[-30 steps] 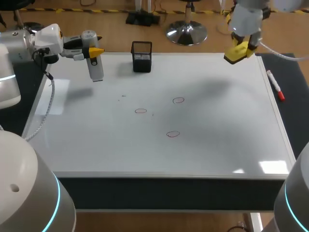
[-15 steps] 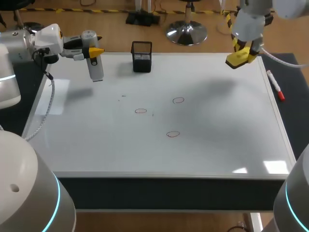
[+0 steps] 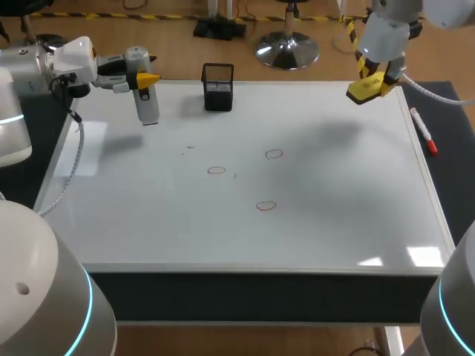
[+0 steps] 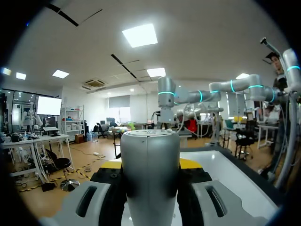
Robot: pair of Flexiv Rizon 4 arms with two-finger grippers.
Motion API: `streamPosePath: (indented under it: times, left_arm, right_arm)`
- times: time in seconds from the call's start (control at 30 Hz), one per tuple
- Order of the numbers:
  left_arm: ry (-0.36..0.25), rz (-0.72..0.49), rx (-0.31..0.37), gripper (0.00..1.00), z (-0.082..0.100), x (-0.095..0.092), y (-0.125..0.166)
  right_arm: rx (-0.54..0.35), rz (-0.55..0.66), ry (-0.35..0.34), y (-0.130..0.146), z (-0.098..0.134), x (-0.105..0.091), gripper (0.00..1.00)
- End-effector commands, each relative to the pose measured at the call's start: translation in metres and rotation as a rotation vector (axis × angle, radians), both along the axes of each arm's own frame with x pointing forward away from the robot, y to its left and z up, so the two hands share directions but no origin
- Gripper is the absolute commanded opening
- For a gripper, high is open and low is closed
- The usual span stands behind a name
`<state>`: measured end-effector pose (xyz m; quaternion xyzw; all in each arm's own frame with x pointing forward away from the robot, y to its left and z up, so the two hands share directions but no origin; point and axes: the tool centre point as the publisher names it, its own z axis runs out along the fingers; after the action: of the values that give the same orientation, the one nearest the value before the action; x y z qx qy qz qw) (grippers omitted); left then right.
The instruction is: Pick up the inspection probe, press it on each red-marked spot on the whiteboard one by one, put down the probe, pick up the eraser, and wipe off all the red marks.
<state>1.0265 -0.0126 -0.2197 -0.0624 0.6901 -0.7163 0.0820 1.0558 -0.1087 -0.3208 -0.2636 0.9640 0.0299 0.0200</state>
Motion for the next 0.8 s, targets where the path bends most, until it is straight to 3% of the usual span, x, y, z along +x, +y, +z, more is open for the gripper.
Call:
streamPosePath:
  times: [0.03, 0.67, 0.8]
  left_arm:
    - [-0.004, 0.005, -0.002, 0.00, 0.000, -0.001, -0.001]
    - [-0.004, 0.005, -0.002, 0.00, 0.000, -0.001, -0.001]
    - [-0.007, -0.016, -0.027, 0.00, 0.001, -0.012, -0.009]
  right_arm:
    - [-0.003, 0.002, 0.002, -0.001, 0.001, 0.000, 0.00]
    - [-0.003, 0.002, 0.002, -0.001, 0.001, 0.000, 0.00]
    - [-0.003, 0.002, 0.002, -0.001, 0.001, 0.000, 0.00]
